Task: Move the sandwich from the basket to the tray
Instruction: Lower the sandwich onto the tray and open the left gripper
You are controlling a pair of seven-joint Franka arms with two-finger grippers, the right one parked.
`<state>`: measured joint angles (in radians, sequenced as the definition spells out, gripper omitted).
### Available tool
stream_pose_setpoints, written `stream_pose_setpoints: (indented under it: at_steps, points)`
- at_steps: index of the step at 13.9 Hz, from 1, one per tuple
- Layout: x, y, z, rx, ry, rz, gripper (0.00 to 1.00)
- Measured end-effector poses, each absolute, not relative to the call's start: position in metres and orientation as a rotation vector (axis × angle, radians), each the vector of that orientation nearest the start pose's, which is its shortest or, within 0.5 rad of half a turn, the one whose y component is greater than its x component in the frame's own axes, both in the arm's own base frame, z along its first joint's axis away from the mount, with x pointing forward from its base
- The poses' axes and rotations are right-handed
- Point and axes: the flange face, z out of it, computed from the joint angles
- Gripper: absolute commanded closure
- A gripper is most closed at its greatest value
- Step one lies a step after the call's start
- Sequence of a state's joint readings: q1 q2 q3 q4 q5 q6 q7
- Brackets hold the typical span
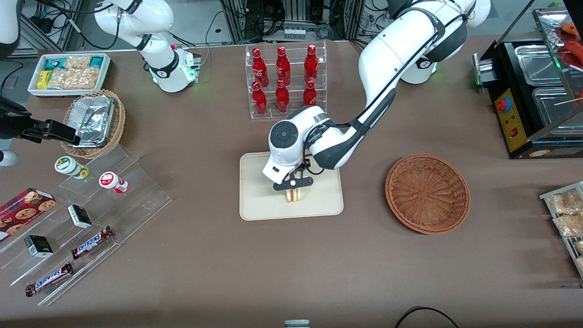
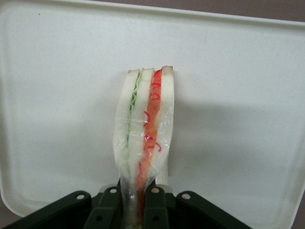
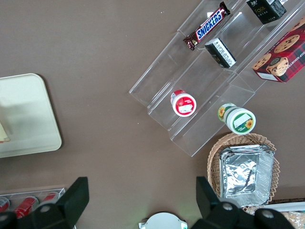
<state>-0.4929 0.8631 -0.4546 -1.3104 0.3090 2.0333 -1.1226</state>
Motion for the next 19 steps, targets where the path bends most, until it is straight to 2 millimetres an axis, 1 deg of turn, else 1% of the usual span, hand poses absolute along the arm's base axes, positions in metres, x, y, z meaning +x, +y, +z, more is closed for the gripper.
stream_pose_setpoints:
  at_steps: [4, 5, 6, 8, 12, 14, 16, 18, 19]
  points:
    - [0.509, -0.537, 0.245, -3.117, -0.307, 0.144, 1.00]
    - [0.509, -0.537, 0.242, -3.115, -0.313, 0.148, 0.98]
    - [0.509, -0.537, 0.240, -3.113, -0.317, 0.152, 0.62]
    - [0.510, -0.537, 0.238, -3.113, -0.321, 0.155, 0.01]
    - [0.512, -0.537, 0.240, -3.117, -0.317, 0.132, 0.00]
    - [0.516, -0.538, 0.249, -3.125, -0.324, 0.117, 0.00]
    - [0.520, -0.538, 0.270, -3.125, -0.330, 0.097, 0.00]
    - [0.522, -0.535, 0.304, -3.125, -0.302, 0.063, 0.00]
    - [0.522, -0.532, 0.321, -3.122, -0.256, 0.048, 0.00]
